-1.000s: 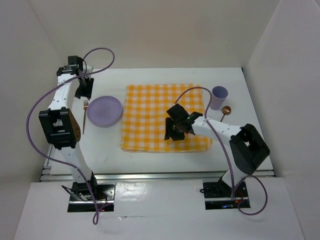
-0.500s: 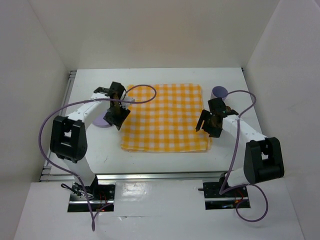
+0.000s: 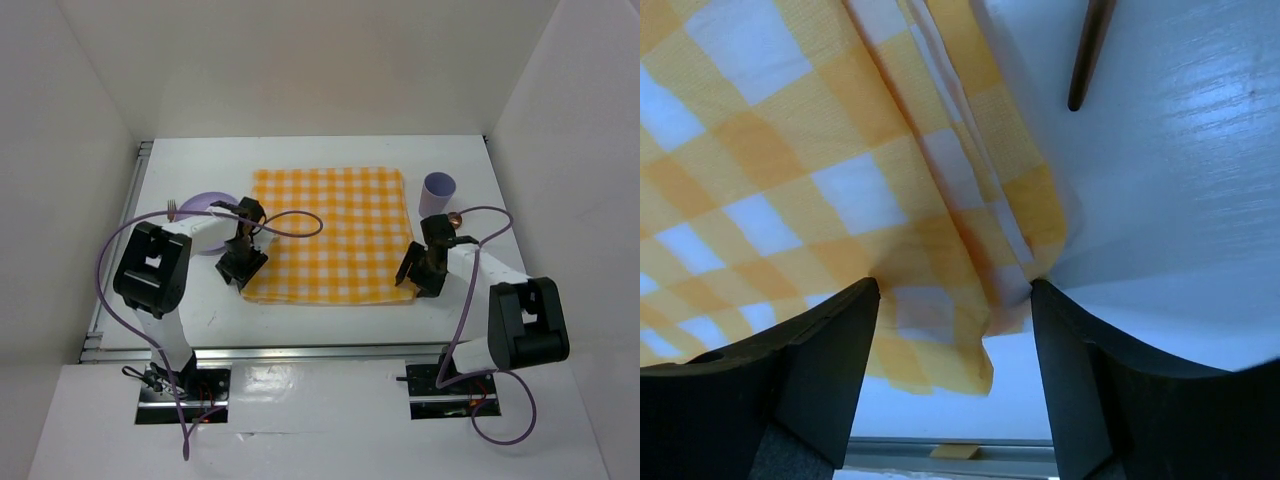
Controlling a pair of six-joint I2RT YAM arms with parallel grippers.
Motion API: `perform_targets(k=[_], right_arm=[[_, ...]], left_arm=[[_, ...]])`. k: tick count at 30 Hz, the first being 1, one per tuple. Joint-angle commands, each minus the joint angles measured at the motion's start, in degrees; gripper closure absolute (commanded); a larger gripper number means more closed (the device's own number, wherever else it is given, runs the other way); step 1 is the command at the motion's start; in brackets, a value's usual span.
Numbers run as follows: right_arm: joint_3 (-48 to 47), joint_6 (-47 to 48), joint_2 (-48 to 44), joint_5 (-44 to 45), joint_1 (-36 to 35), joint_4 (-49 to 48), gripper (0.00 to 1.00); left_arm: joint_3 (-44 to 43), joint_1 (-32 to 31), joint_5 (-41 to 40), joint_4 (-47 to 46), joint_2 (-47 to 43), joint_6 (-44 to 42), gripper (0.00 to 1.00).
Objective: Set the dinner table for one person
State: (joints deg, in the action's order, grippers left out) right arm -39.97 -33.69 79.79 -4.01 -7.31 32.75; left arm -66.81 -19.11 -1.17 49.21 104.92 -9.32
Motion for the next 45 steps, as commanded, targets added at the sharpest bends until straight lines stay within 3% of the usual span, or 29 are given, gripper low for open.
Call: perform_targets(k=[1, 3, 4, 8, 11, 16, 17, 20, 23, 26, 28, 33, 35, 39, 45], right_arm=[[1.1, -2.2, -1.7, -0.9, 0.4, -1.7, 0.3], [2.6, -3.7, -3.3, -1.4, 0.4, -3.1, 0.4], [4.0, -4.9, -3.8, -2.0, 0.4, -3.7, 0.55], [6.3, -7.3, -4.4, -2.6, 0.4, -4.9, 0.82], [6.8, -7.3, -3.9, -3.2, 0.4, -4.9, 0.84], [6.8, -7.3, -4.4, -3.2, 0.4, -4.4, 0.84], [6.8, -7.3, -4.4, -2.7, 0.4, -4.4, 0.84], [6.3, -6.7, -5.0, -2.1, 0.4, -3.7, 0.84], [5.8, -6.2, -5.5, -1.6, 0.4, -2.5, 0.84], [5.2, -5.6, -6.0, -1.6, 0.4, -2.0, 0.82], [4.7, -5.6, -6.7, -1.6, 0.4, -2.0, 0.79], [3.6, -5.1, -6.7, -1.6, 0.4, -2.0, 0.79], [3.6, -4.5, -6.7, -1.6, 0.4, -2.0, 0.79], [3.1, -4.0, -6.7, -1.0, 0.4, -1.5, 0.79], [2.5, -4.0, -7.3, -0.5, 0.4, -0.9, 0.79]], left_arm=[[2.5, 0.0, 0.2, -1.4, 0.3, -1.7, 0.44], [3.1, 0.0, 0.2, -1.9, 0.3, -1.7, 0.44], [4.0, -0.6, 0.2, -1.9, 0.3, -1.7, 0.44], [5.9, -1.1, 0.8, -1.9, -1.9, -2.2, 0.46], [5.9, -1.6, 2.5, -1.9, -2.7, -2.2, 0.46], [5.9, -1.6, 6.7, -0.5, -4.0, -3.2, 0.72], [6.4, -2.2, 6.7, -0.5, -4.5, -3.2, 0.86], [6.9, -2.2, 6.7, 0.0, -4.0, -3.2, 0.99], [7.0, -2.2, 5.7, 1.8, -5.5, -4.6, 0.99], [5.0, -1.1, 1.6, 3.0, -8.1, -4.7, 0.94], [1.3, 1.3, 0.0, 5.0, -10.5, -4.7, 0.77], [-5.9, 2.1, 14.0, 7.0, -16.0, -4.7, 0.32], [-5.9, 0.0, 14.0, 6.5, -16.0, -4.1, 0.19], [-2.5, -1.2, 8.1, 4.7, -9.7, -2.9, 0.17], [-0.2, -1.2, 1.5, 0.5, -2.5, -1.4, 0.25]])
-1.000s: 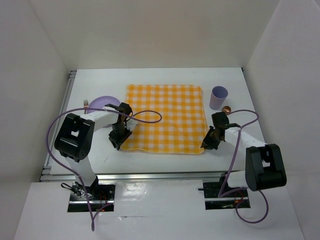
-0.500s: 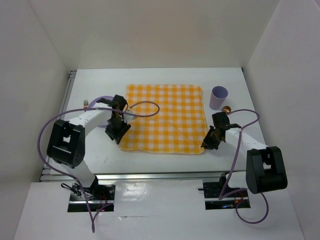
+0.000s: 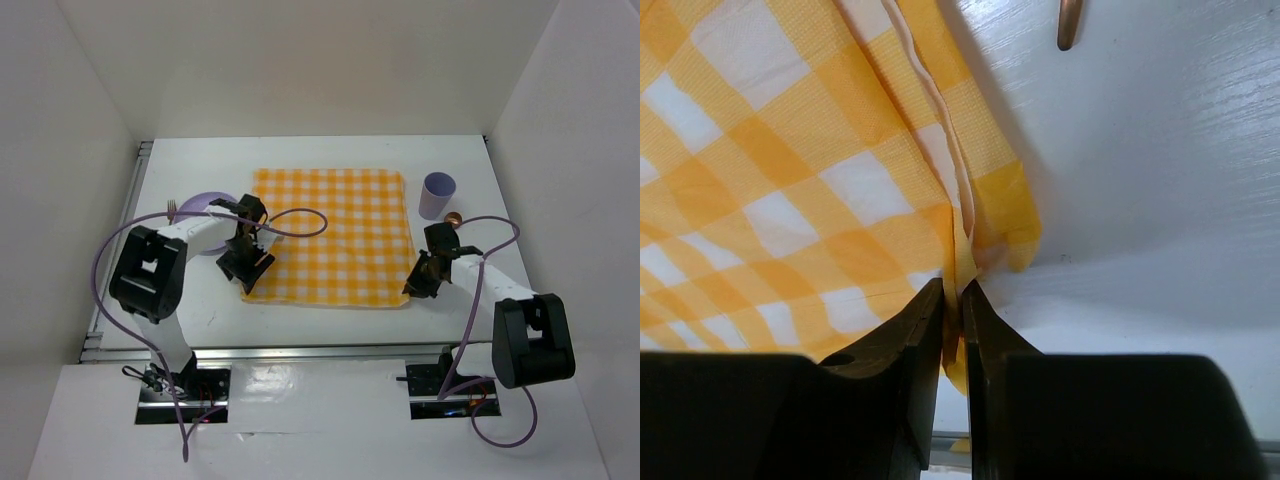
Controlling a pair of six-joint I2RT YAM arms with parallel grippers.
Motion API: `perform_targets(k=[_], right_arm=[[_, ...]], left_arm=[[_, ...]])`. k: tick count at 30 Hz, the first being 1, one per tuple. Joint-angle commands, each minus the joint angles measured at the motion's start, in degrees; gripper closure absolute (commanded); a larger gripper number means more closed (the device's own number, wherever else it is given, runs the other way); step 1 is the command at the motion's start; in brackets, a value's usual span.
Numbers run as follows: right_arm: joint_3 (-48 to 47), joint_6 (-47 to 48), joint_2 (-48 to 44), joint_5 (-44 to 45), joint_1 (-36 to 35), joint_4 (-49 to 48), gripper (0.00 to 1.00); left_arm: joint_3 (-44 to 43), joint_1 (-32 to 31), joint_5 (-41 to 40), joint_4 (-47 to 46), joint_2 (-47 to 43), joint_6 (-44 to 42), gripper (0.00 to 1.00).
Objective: Set the dinner table for one person
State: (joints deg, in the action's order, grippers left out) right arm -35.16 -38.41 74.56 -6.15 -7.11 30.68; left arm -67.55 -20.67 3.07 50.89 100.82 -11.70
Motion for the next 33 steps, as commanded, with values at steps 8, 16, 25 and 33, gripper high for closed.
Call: perform_targets(k=[8, 16, 25, 33], right_arm=[[-1.7, 1.2, -1.5, 1.1, 0.2, 1.1, 0.81], [-1.1, 0.7, -2.2, 1.8, 0.2, 1.8, 1.0], [-0.1, -2.9, -4.7, 2.0, 0.2, 3.6, 0.81], [-2.9, -2.9, -9.6, 5.4, 0.2, 7.3, 0.59]], left_arm=[[0.4, 0.4, 1.5, -2.1, 5.8, -0.2, 0.95], [3.6, -0.3, 6.2, 1.5, 3.2, -2.0, 1.0], [7.6, -3.3, 4.8, 2.5, 0.5, -2.6, 0.82], [5.5, -3.3, -1.4, 1.8, -0.8, -2.6, 0.42]])
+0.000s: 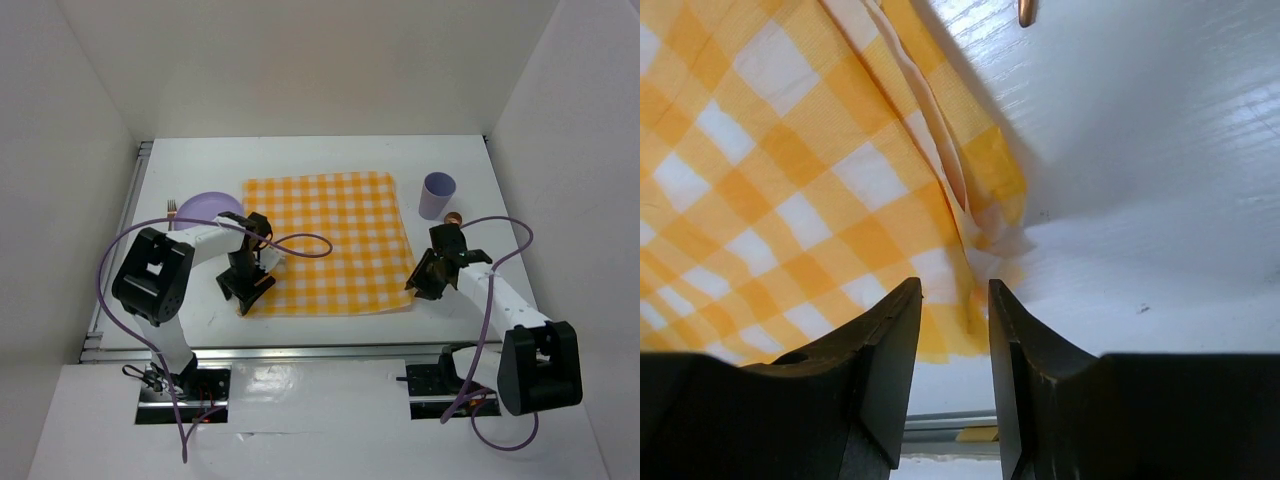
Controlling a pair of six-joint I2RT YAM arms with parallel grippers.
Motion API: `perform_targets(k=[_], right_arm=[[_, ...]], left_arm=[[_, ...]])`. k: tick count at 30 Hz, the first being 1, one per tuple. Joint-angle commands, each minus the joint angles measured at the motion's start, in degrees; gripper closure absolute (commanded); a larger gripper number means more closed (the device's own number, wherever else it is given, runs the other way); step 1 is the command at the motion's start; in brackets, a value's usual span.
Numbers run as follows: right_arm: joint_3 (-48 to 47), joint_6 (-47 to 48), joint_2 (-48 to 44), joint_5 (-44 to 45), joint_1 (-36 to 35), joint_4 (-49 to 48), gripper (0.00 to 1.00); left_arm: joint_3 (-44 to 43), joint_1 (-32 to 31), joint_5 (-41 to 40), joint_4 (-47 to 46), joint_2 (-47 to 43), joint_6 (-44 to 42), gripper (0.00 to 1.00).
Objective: Set the dinner table for one person
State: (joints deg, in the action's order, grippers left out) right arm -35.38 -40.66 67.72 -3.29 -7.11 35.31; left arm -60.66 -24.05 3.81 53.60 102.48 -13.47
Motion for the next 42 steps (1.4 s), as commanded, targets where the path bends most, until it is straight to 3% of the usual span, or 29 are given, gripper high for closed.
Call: perform_targets(k=[1, 9, 15, 19, 25, 31, 42], right_arm=[[-4.0, -1.2, -3.6, 3.0, 0.2, 2.7, 0.59], [-9.9, 0.6, -4.0, 6.0, 0.2, 4.0, 0.54], [-13.7, 7.4, 5.9, 7.2, 0.2, -3.0, 0.52], [-17.5, 9.8, 15.1, 7.9, 0.2, -8.3, 0.51], [-22.5, 11.8, 26.9, 4.8, 0.8, -12.5, 0.49], [-20.6, 10.7, 30.8, 2.5, 0.8, -13.8, 0.49], [-14.1, 7.4, 26.2, -0.4, 0.8, -16.5, 0.51]], left_arm=[[-2.6, 0.1, -2.7, -0.9, -2.5, -0.9, 0.22], [-12.1, 1.1, -4.2, 4.1, -6.4, -0.3, 0.2], [-18.9, 11.5, -6.4, -1.0, -8.3, 4.8, 0.14], [-19.5, 20.6, 0.9, -3.3, -6.0, 8.5, 0.14], [-19.4, 31.1, 4.0, -6.2, -0.3, 11.7, 0.14], [-23.9, 34.5, 6.9, -4.6, 6.9, 11.2, 0.14], [-25.7, 35.0, 8.8, -6.2, 11.5, 12.8, 0.16]])
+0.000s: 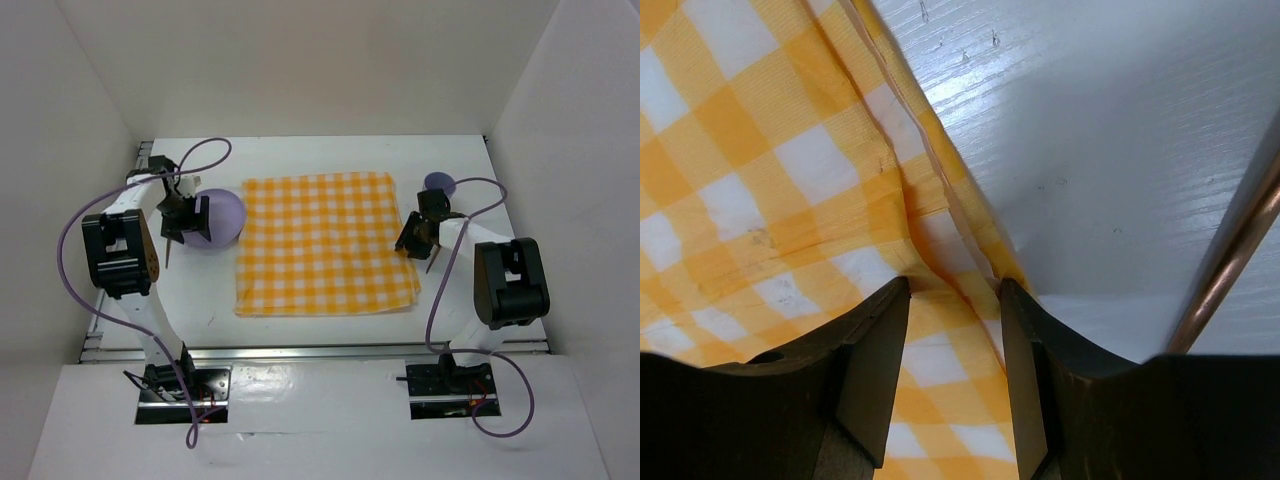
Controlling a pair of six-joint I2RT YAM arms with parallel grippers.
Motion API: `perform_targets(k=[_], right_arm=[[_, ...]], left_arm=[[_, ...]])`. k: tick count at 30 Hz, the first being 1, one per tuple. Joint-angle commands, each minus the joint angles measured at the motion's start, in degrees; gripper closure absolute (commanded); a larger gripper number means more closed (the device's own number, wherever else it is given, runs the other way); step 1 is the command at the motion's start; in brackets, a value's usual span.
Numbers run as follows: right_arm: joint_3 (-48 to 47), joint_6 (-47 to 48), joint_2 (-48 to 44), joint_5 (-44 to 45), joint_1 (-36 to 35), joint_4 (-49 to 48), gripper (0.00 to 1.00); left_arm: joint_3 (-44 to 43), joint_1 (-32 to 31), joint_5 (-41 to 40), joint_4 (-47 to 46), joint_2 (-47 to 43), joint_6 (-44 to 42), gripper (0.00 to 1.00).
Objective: Set the dinner table for one person
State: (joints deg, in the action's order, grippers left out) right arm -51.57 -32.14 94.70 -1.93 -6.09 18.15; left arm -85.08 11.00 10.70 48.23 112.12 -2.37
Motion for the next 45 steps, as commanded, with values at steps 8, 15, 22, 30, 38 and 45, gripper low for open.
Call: perform_targets(k=[8, 15, 22, 30, 38, 45], right_arm=[[-2.5, 0.1, -2.9, -0.5, -0.2, 4.7, 0.51], [-4.1, 1.1, -9.7, -0.5, -0.2, 6.0, 0.51], [-7.4, 2.9, -12.1, -2.2, -0.2, 7.9, 0.51], [-7.4, 2.9, -17.8, -2.2, -0.2, 8.5, 0.51], [-7.9, 2.9, -19.5, -2.9, -0.2, 8.0, 0.51], [-9.1, 2.9, -21.2, -2.4, -0.2, 8.6, 0.51]], left_arm=[[-1.1, 0.5, 1.2, 0.4, 0.3, 3.5, 0.17], [1.8, 1.1, -0.6, -2.6, -5.9, 4.0, 0.17], [-1.1, 1.1, -4.2, -1.5, 1.5, 4.7, 0.17], [-1.1, 1.7, -4.2, -3.2, 1.6, 4.7, 0.18], [-5.6, 1.7, -4.3, -2.7, 7.4, 5.3, 0.29], [-5.6, 1.7, -1.7, -2.2, 8.2, 5.3, 0.9]])
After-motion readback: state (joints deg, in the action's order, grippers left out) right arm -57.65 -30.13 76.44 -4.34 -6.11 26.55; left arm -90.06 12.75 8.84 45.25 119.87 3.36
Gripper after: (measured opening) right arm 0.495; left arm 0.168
